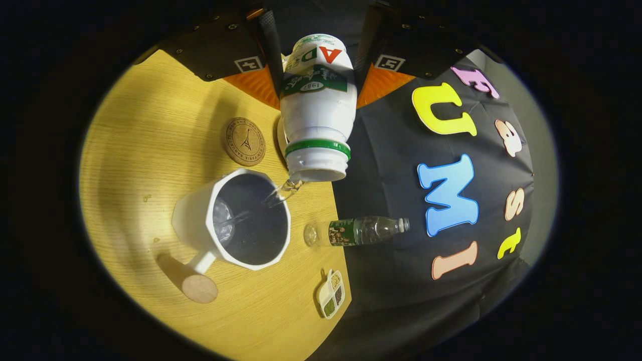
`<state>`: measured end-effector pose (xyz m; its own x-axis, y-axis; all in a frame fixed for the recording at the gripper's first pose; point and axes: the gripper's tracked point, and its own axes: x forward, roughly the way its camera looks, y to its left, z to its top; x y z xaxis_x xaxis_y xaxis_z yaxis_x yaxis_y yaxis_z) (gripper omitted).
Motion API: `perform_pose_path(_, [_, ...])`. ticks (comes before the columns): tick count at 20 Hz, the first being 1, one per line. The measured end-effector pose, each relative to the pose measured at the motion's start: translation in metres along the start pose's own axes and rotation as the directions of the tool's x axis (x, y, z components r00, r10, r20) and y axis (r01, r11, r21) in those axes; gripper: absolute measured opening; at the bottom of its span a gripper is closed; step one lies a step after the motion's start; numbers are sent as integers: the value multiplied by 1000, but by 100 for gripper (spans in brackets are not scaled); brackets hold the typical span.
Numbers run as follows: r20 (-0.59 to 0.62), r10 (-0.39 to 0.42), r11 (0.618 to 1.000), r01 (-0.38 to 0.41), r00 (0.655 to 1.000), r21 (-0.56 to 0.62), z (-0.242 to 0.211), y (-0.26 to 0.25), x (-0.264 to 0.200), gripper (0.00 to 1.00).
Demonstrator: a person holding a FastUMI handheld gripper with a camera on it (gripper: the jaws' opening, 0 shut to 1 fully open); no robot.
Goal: Take the bottle from table, then pour the juice into the cup, finally place the bottle on the coaster
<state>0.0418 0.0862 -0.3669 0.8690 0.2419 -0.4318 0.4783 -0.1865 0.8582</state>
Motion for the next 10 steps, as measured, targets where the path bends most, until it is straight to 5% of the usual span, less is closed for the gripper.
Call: perform_pose_path(10, [5, 10, 1000, -10, 1000, 6, 5, 2, 2, 66])
